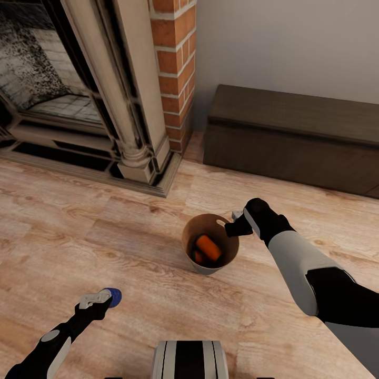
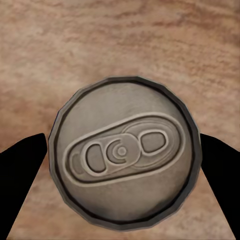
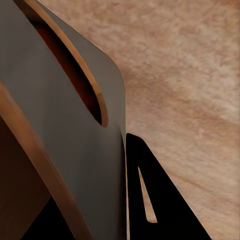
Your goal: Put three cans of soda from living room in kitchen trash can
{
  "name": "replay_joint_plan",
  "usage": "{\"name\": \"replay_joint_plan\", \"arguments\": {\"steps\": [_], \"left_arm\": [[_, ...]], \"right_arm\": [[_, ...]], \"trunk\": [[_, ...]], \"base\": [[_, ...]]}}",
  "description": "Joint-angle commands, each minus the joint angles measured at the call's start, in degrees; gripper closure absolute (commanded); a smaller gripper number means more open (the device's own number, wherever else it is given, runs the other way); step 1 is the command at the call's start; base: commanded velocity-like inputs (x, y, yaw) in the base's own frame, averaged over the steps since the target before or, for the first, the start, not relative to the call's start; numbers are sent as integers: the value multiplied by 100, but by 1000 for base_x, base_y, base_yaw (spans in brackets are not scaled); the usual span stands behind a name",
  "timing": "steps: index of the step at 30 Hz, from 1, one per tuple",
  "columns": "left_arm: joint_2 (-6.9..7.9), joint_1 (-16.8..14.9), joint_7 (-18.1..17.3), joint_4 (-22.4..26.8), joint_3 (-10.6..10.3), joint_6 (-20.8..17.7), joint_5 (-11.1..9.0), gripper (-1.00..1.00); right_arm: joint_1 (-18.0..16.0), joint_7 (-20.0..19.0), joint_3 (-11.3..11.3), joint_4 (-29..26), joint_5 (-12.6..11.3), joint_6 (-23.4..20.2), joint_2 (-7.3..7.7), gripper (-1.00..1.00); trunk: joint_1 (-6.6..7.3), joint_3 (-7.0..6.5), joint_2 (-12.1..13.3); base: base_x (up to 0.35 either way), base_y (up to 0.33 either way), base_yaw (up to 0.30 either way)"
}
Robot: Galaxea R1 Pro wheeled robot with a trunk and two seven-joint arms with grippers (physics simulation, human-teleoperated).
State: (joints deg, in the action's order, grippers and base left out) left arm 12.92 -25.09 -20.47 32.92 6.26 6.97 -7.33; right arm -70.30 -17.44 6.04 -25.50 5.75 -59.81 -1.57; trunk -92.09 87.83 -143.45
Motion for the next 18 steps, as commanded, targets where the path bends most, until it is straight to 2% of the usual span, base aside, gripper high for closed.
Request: {"name": "replay_joint_plan", "arguments": {"steps": [1,16,18], "left_arm": [[-2,-1,11,-4,-2,-8,21,100],[-5,-3,31,-13,-7,-45,21,100],[-2,-4,19,-12,-3,-48,17,100]], "right_arm": [[-1,-31,-15,1,-162,-19,-1,100],[7,-31,-5,1,-160,-19,-1,100],[7,-31,1,1,-155,-19,-7,100]], "trunk": [[3,-22,1],[42,-355,21],[85,-391,100]], "base": [[0,0,0],[0,0,0],[0,0,0]]}}
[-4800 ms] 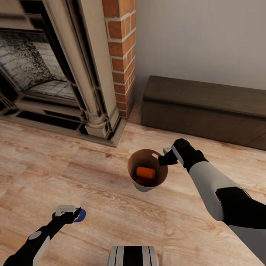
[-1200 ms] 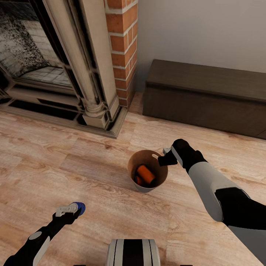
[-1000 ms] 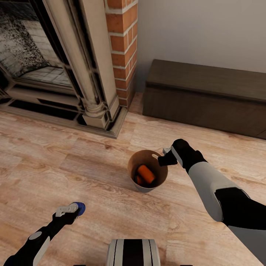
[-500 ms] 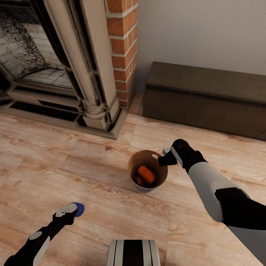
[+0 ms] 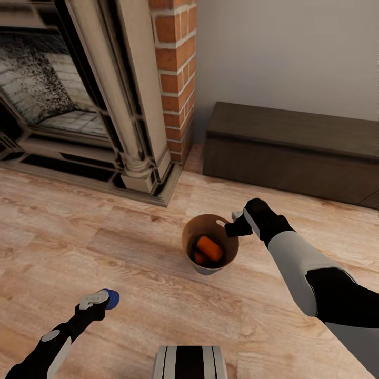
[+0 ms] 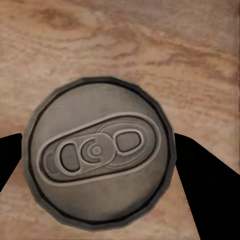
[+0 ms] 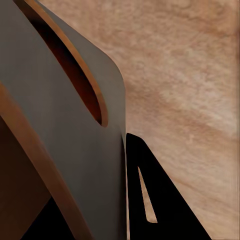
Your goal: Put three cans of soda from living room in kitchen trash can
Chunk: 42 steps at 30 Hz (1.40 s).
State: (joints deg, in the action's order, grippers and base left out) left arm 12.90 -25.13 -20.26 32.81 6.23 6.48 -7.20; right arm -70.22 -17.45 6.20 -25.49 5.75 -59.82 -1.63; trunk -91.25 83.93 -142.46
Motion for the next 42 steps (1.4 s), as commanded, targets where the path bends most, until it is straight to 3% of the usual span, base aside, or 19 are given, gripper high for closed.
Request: {"name": "replay_joint_plan", "arguments": {"steps": [1,6,11,13,16,18,24,27,29,31,33,34,35,36,40,42], "left_arm": [[0,0,-7,1,0,-3,2,100],[6,0,-78,9,21,-138,-17,100],[98,-114,-792,67,47,-1003,-73,100],[175,-250,-897,98,50,-1249,-79,100],[403,-671,-1031,295,52,-2023,-86,100],[521,-1214,-1083,664,53,-2827,-86,100],[571,-2232,-1142,1123,13,-3928,-44,100],[579,-2866,-1544,1540,-8,-4716,-27,100],[580,-3130,-1833,1802,-27,-5138,-16,100],[577,-3479,-2232,2067,-254,-5706,-2,100],[576,-3662,-2542,2166,-530,-5982,0,100],[575,-3851,-2931,2263,-867,-6235,-2,100],[573,-3942,-3135,2318,-1033,-6343,-4,100],[553,-4178,-3679,2523,-1457,-6585,-2,100],[510,-4393,-4304,2964,-2049,-6648,-8,100],[496,-4424,-4631,3032,-2206,-6648,-20,100]], "right_arm": [[-1,-31,-15,0,-154,-18,-2,100],[-1,-31,-15,4,-153,-18,3,100],[-1,-31,-20,8,-156,-18,5,100],[3,-31,-19,10,-158,-18,1,100],[6,-31,-16,15,-160,-18,-2,100],[7,-31,-13,23,-161,-18,-9,100],[8,-31,-2,147,-161,-18,-12,100],[8,-31,11,340,-162,-18,-51,100],[8,-31,14,415,-162,-18,-111,100],[8,-31,19,465,-158,-18,-214,100],[8,-31,20,478,-156,-18,-265,100],[8,-31,22,486,-155,-18,-304,100],[8,-31,24,489,-155,-18,-318,100],[8,-31,27,495,-154,-18,-355,100],[6,-31,31,494,-153,-18,-409,100],[3,-31,26,493,-153,-18,-416,100]], "trunk": [[23,-19,42],[132,-108,242],[242,-198,443],[286,-234,523],[352,-288,643],[396,-324,723],[528,-432,964],[594,-485,1084],[638,-521,1165],[682,-557,1245],[725,-593,1325],[747,-611,1365],[769,-629,1405],[791,-647,1445],[879,-719,1606],[923,-755,1686]], "base": [[0,0,0],[0,0,0],[0,0,0],[0,0,0],[0,0,0],[0,0,0],[0,0,0],[0,0,0],[0,0,0],[0,0,0],[0,0,0],[0,0,0],[0,0,0],[0,0,0],[0,0,0],[0,0,0]]}}
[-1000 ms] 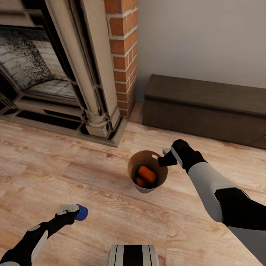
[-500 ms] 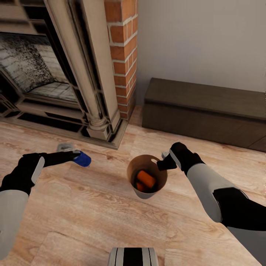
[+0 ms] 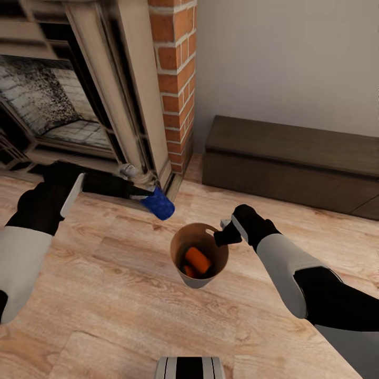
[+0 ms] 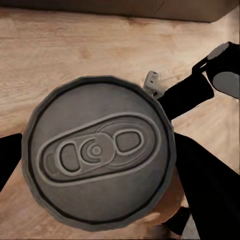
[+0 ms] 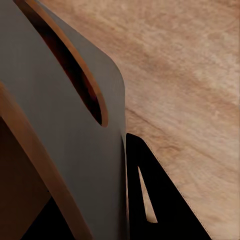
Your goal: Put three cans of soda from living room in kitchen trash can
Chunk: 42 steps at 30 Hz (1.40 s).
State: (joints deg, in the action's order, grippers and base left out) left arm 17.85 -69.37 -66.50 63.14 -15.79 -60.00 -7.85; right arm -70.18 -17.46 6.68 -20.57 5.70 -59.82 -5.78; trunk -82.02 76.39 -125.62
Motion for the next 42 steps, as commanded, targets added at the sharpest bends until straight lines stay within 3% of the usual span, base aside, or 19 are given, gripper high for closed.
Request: {"name": "replay_joint_plan", "arguments": {"steps": [1,6,8,10,11,13,16,21,24,26,32,42], "left_arm": [[-15,-16,-360,47,-89,0,42,100],[-48,-29,-718,113,-175,0,41,100],[-81,-29,-762,119,-337,0,54,100],[-139,-27,-776,102,-839,0,75,100],[-226,-24,-761,86,-1186,0,86,100],[-349,-19,-725,74,-1384,0,97,100],[-509,-15,-591,69,-1504,0,104,100],[-983,39,-117,115,-1582,0,83,100],[-1113,50,-33,128,-1590,0,85,100],[-1143,56,94,119,-1625,0,88,100],[-1168,62,881,61,-2245,0,100,100],[-1170,64,1004,42,-2498,0,104,100]], "right_arm": [[-4,-30,-24,1,-150,-18,-2,100],[-20,-30,-32,-1,-155,-18,-7,100],[-29,-30,-33,-1,-156,-18,-7,100],[-45,-30,-35,0,-157,-18,-4,100],[-97,-30,-35,11,-157,-18,-7,100],[-189,-30,-39,78,-160,-18,-11,100],[-338,-27,-42,216,-164,-18,-45,100],[-778,-6,-54,674,-167,-18,-96,100],[-837,-4,-59,752,-167,-18,-138,100],[-853,-4,-60,775,-167,-18,-161,100],[-1043,5,-62,993,-168,-18,-251,100],[-1522,5,-69,1430,-174,-18,-257,100]], "trunk": [[22,-18,42],[66,-54,122],[66,-54,122],[66,-54,122],[66,-54,122],[66,-54,122],[66,-54,122],[66,-54,122],[66,-54,122],[66,-54,122],[66,-54,122],[66,-54,122]], "base": [[0,0,0],[0,0,0],[0,0,0],[0,0,0],[0,0,0],[0,0,0],[0,0,0],[0,0,0],[0,0,0],[0,0,0],[0,0,0],[0,0,0]]}}
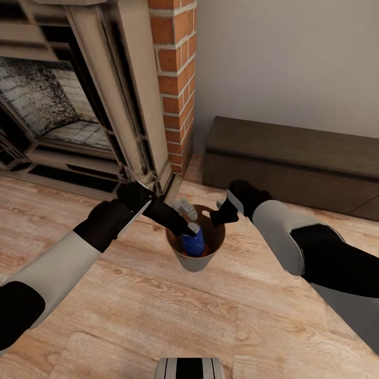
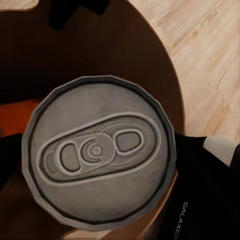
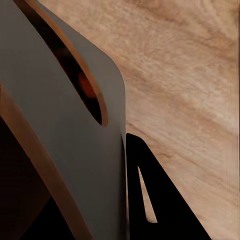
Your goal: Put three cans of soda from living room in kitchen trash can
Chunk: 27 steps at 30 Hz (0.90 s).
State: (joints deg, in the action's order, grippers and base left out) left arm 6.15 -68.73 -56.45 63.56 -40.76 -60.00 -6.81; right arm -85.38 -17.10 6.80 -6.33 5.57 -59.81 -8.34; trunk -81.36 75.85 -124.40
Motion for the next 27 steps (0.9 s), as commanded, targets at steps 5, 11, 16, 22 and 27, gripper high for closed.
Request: {"name": "replay_joint_plan", "arguments": {"steps": [5,11,16,22,27], "left_arm": [[-1,0,2,-1,-64,0,-4,100],[-8,0,9,-5,-72,0,-5,100],[-12,4,10,-9,-72,96,-5,100],[-23,8,68,-10,-73,161,-4,100],[-24,35,259,-10,-73,281,1,100]], "right_arm": [[-159,-30,-91,158,-169,-19,-8,100],[-194,-30,-99,182,-186,-19,-29,100],[-202,-30,-102,208,-192,-19,-44,100],[-353,-31,-155,327,-203,-19,-96,100],[-401,-30,-424,406,-205,-19,-106,100]], "trunk": [[0,0,0],[0,0,0],[0,0,0],[0,0,0],[0,0,0]], "base": [[0,0,0],[0,0,0],[0,0,0],[0,0,0],[0,0,0]]}}
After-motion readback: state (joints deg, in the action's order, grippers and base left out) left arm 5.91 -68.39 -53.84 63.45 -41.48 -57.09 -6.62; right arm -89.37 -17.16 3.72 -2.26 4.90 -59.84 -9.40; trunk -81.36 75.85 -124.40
